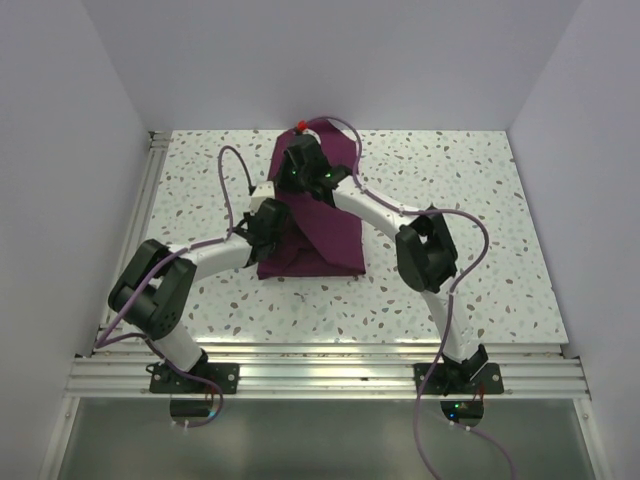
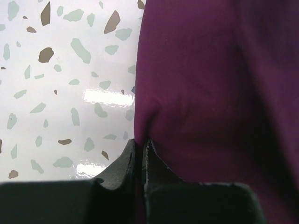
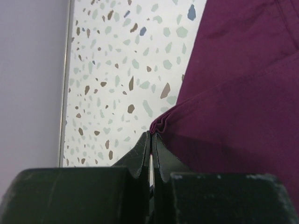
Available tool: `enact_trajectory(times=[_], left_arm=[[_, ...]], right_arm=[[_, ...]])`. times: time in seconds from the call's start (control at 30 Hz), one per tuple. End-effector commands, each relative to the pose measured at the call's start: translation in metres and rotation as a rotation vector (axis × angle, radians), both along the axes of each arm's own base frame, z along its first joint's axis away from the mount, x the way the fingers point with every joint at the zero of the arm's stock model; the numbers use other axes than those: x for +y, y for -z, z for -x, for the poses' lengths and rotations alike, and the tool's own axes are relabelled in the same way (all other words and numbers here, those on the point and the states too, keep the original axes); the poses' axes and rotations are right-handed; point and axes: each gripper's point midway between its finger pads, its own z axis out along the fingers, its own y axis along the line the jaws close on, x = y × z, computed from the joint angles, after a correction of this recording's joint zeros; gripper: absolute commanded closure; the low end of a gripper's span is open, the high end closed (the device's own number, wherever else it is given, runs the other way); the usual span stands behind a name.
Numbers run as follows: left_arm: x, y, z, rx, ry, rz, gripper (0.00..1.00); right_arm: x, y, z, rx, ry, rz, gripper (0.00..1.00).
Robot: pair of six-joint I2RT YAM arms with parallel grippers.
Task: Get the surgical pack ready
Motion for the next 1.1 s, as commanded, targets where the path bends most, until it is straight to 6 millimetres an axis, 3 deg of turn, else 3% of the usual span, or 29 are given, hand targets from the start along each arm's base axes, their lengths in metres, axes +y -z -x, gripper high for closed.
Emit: enact_trajectory(times=[0.0, 0.1, 0.13, 0.17, 0.23, 0.5, 0.7, 0.83, 1.07], left_arm=[[-0.015, -0.031, -0.009, -0.109, 0.048, 0.027, 1.0], [-0.016, -0.04, -0.008, -0.136, 0.049, 0.052, 1.0], [-0.016, -0.042, -0.008, -0.141, 0.05, 0.059, 1.0], [-0.017, -0.046, -0.008, -0.151, 0.048, 0.067, 1.0], [-0.017, -0.049, -0.01, -0.157, 0.045, 0.08, 1.0], [-0.016, -0.051, -0.01, -0.143, 0.04, 0.117, 0.98], [-0.001, -0.043, -0.004, -0.113, -0.011, 0.13, 0.89], [0.001, -0.051, -0.004, -0.133, -0.015, 0.164, 0.77], [0.005, -0.058, -0.003, -0.141, -0.027, 0.198, 0.75]], right_arm=[[0.017, -0.024, 0.012, -0.031, -0.024, -0.107, 1.0], [0.004, -0.035, 0.007, -0.055, 0.011, -0.167, 1.0], [-0.002, -0.026, 0.009, -0.044, 0.022, -0.167, 1.0], [-0.005, -0.044, 0.004, -0.08, 0.035, -0.218, 1.0], [-0.007, -0.044, 0.004, -0.077, 0.033, -0.236, 1.0], [0.004, -0.034, 0.007, -0.034, 0.003, -0.274, 1.0], [0.013, -0.029, 0.01, -0.001, -0.018, -0.297, 1.0], [0.015, -0.027, 0.015, 0.013, -0.028, -0.284, 1.0], [0.014, -0.024, 0.027, 0.026, -0.05, -0.261, 1.0]])
